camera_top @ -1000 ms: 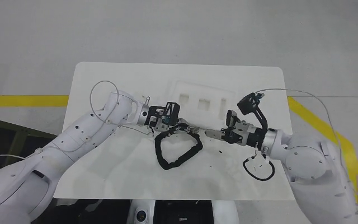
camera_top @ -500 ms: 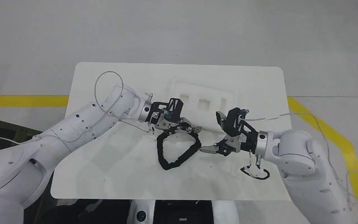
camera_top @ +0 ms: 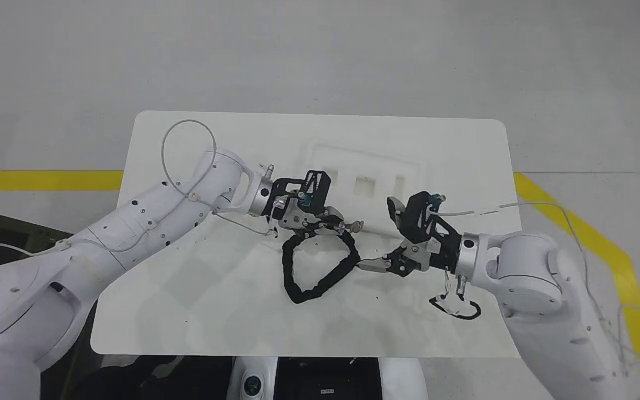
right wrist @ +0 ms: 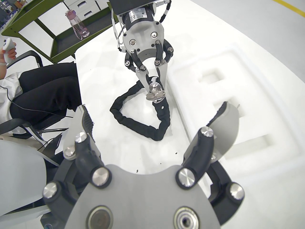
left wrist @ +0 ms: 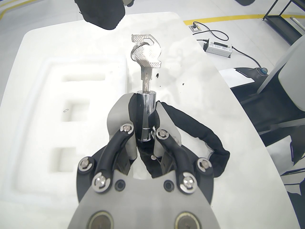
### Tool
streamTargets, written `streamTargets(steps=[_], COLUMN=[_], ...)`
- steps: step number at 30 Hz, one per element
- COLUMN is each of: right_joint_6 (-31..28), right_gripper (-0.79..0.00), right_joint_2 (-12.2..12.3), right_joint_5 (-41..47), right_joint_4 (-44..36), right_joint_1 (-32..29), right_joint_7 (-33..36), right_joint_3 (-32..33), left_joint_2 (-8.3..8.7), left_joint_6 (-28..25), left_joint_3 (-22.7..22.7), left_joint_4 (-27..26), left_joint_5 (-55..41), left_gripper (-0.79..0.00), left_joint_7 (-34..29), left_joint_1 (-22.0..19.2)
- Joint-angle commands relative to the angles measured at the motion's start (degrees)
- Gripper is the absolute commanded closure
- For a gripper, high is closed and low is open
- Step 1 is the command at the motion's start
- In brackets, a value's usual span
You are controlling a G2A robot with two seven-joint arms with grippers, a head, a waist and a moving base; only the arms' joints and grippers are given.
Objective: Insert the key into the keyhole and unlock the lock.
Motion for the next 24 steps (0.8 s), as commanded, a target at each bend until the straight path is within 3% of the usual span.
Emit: streamTargets(steps=[1,7,11,22,23,24], right_joint_6=[-2.9,-14.1,-17.8,-18.1,-18.0,-18.0], right_gripper=[-0.785,-0.785,-0.785,-0.785,-0.69,-0.659], right_joint_2=[0.0,0.3,0.4,0.1,0.2,0.2], right_joint_5=[-0.8,-9.5,-16.9,-35.7,-37.3,-38.5], right_joint_4=[0.6,4.8,5.8,3.5,3.1,2.7], right_joint_1=[0.3,3.2,4.8,6.0,5.7,5.5], right_joint_7=[-2.4,-6.6,-10.1,-23.0,-23.6,-24.1], right_joint_3=[-0.1,-0.8,-1.5,-3.6,-3.7,-3.8], left_joint_2=[0.03,0.5,1.14,2.25,2.29,2.32], left_joint_6=[0.5,-0.1,-0.1,-0.1,-0.1,-0.1], left_joint_3=[-0.3,0.0,0.0,0.0,0.0,0.0], left_joint_4=[-0.2,-1.2,-2.9,-4.5,-4.4,-4.4], left_joint_5=[-0.3,-1.1,-2.9,-5.8,-5.9,-5.9], left_gripper=[0.0,0.0,0.0,0.0,0.0,0.0], left_joint_7=[-0.6,-4.7,-6.8,-9.0,-8.9,-8.8], left_joint_1=[1.0,-0.2,-1.6,-0.5,-0.4,-0.4])
